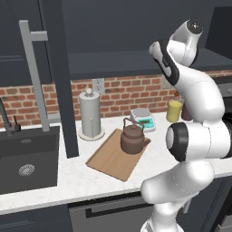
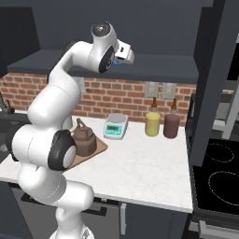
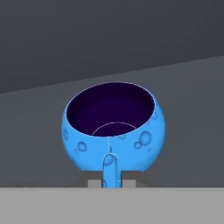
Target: Pick the kettle from the counter and place it on the tray. Then pick the mug from the cabinet and place it on the tray. Then close the cabinet doors.
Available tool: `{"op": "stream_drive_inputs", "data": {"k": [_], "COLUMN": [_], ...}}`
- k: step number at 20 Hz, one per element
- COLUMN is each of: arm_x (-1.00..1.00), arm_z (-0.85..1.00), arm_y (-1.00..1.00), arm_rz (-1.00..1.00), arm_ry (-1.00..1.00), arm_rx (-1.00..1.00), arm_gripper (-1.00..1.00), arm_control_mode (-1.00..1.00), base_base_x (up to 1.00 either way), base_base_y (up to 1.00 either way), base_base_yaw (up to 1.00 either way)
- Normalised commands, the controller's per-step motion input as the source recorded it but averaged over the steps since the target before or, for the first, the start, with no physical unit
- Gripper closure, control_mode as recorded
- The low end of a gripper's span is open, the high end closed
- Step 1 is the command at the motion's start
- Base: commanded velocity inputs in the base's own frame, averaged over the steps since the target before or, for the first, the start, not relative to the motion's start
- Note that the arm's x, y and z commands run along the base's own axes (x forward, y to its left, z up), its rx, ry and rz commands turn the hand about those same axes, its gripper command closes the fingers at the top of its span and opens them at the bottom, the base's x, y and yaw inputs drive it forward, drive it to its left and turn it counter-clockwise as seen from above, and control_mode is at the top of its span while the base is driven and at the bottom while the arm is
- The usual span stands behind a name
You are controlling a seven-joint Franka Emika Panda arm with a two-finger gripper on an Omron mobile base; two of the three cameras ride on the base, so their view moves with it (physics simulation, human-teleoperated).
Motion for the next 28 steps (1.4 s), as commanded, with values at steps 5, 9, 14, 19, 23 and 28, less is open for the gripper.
{"op": "stream_drive_inputs", "data": {"k": [5, 9, 14, 19, 23, 28], "arm_x": [0.13, 0.0, -0.36, -0.82, -0.95, -1.0], "arm_z": [-0.03, 0.0, 0.0, -0.07, -0.15, -0.02], "arm_y": [0.0, 0.0, 0.0, 0.0, 0.0, 0.0], "arm_rz": [0.0, 0.0, 0.0, 0.03, 0.1, 0.37], "arm_ry": [0.0, 0.0, 0.0, 0.0, -0.01, -0.05], "arm_rx": [0.0, 0.0, 0.0, -0.01, -0.01, 0.0], "arm_gripper": [1.0, 1.0, 1.0, 1.0, 1.0, 1.0], "arm_control_mode": [-1.0, -1.0, -1.0, -1.0, -1.0, -1.0], "base_base_x": [0.0, 0.0, 0.0, 0.0, 0.0, 0.0], "base_base_y": [0.0, 0.0, 0.0, 0.0, 0.0, 0.0], "base_base_yaw": [0.0, 0.0, 0.0, 0.0, 0.0, 0.0]}}
